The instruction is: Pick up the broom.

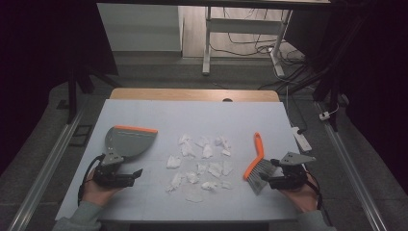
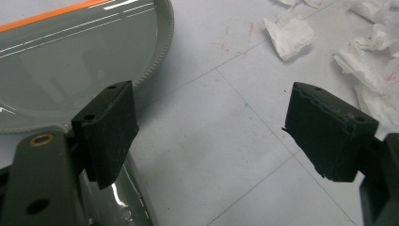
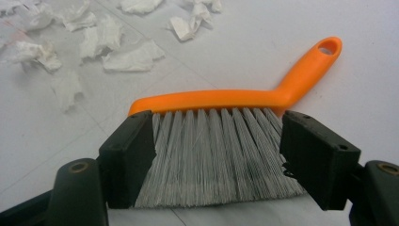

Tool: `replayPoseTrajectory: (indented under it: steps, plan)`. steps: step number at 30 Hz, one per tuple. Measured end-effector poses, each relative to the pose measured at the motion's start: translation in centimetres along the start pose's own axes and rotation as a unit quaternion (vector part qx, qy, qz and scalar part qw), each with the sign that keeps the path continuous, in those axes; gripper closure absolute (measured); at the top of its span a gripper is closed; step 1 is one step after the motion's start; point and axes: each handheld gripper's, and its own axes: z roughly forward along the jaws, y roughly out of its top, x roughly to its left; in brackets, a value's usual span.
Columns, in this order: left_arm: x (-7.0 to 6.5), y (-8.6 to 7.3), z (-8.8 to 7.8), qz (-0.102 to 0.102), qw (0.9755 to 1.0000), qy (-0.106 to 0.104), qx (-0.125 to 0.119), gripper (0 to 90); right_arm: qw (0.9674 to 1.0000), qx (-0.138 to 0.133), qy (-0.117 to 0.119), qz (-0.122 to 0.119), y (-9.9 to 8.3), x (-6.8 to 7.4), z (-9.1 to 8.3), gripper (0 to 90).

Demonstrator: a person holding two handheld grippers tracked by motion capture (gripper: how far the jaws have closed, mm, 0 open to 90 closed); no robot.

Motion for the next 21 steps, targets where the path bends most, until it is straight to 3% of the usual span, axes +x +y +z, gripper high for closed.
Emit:
replayPoseTrajectory:
  steps: [21]
  plan:
    - [-0.02,0.03,-0.14,0.006,0.9999,0.009,-0.01,18.1,0.9997,0.018,-0.014,-0.012,0.15,0.27,0.18,26.7]
